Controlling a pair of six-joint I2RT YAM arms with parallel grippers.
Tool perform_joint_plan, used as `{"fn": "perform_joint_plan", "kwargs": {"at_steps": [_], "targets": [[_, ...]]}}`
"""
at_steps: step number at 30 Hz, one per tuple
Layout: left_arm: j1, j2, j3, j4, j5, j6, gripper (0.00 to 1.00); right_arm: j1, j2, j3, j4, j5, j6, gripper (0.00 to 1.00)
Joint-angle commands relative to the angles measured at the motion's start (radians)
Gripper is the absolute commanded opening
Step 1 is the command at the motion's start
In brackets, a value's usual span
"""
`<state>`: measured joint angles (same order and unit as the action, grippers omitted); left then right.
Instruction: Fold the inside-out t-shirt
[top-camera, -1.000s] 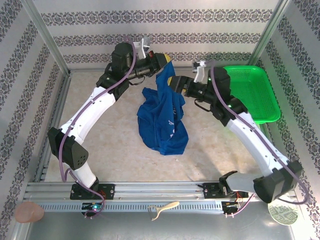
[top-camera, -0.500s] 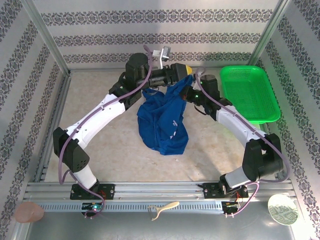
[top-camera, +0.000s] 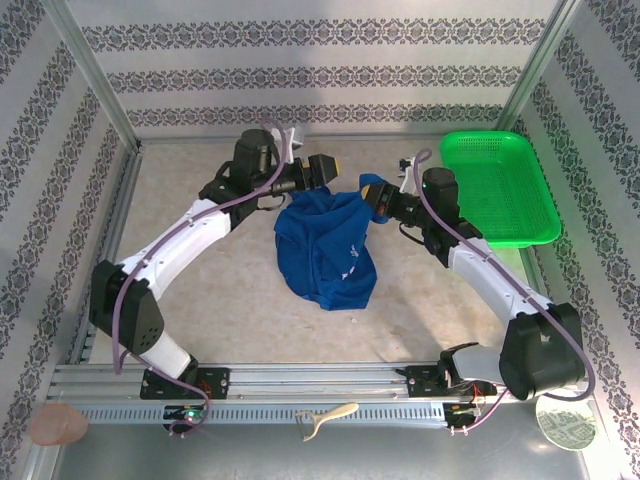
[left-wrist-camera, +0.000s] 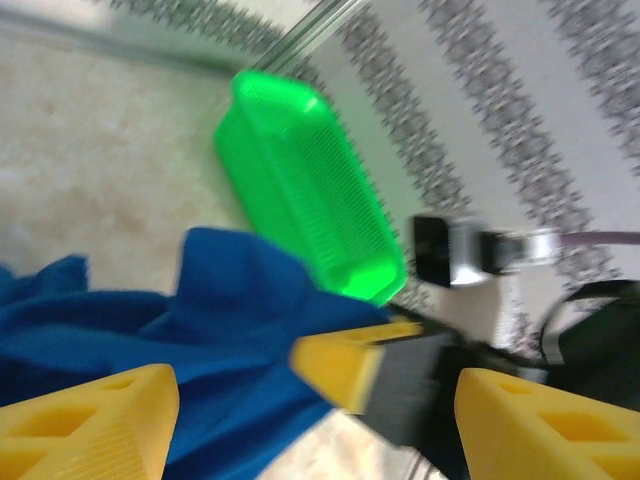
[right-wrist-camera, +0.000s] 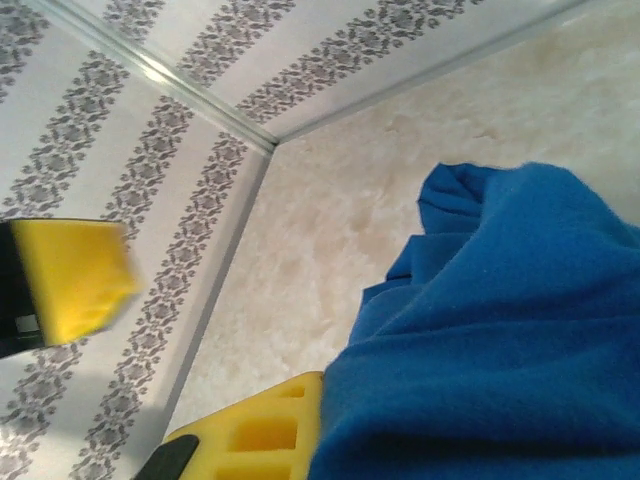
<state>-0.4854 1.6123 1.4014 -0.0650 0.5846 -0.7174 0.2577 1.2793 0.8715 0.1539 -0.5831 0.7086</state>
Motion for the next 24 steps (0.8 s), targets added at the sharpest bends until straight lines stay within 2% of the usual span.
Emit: {"fn": "perform_joint_plan", "kwargs": {"at_steps": [1,5,8,9,10,11,13,15,17,21,24], "targets": [[0.014,0.072,-0.015,-0.010,0.060,0.026,0.73,0.000,-0.028,-0.024,0.053,-0.071,0.001,0.00],[0.013,0.131,-0.030,0.095,0.130,-0.031,0.74,-0.001,-0.034,-0.032,0.039,-0.027,0.016,0.00],[0.000,0.119,-0.113,0.210,0.162,-0.065,0.75,-0.001,-0.021,-0.026,0.000,0.053,0.036,0.00],[-0.009,0.109,-0.137,0.202,0.152,-0.055,0.75,0.005,-0.007,-0.023,-0.012,0.066,0.041,0.08],[-0.013,0.098,-0.158,0.175,0.130,-0.030,0.75,0.019,0.017,-0.005,-0.045,0.063,0.031,0.28],[-0.013,0.084,-0.184,0.165,0.114,-0.015,0.75,0.038,0.044,0.020,-0.086,0.040,0.007,0.42],[-0.002,0.042,-0.248,0.156,0.060,0.003,0.75,0.096,0.089,0.076,-0.188,-0.038,-0.064,0.51],[0.019,-0.004,-0.297,0.145,0.009,0.014,0.75,0.136,0.071,0.106,-0.306,-0.004,-0.145,0.51],[0.037,-0.043,-0.322,0.123,-0.034,0.027,0.76,0.119,0.015,0.087,-0.360,0.056,-0.144,0.51],[0.023,-0.030,-0.234,-0.011,-0.031,0.101,0.76,0.003,-0.096,0.046,-0.457,0.190,-0.116,0.54],[-0.033,0.040,-0.127,-0.078,-0.035,0.148,0.76,-0.082,-0.124,0.024,-0.513,0.298,-0.070,0.55]]}}
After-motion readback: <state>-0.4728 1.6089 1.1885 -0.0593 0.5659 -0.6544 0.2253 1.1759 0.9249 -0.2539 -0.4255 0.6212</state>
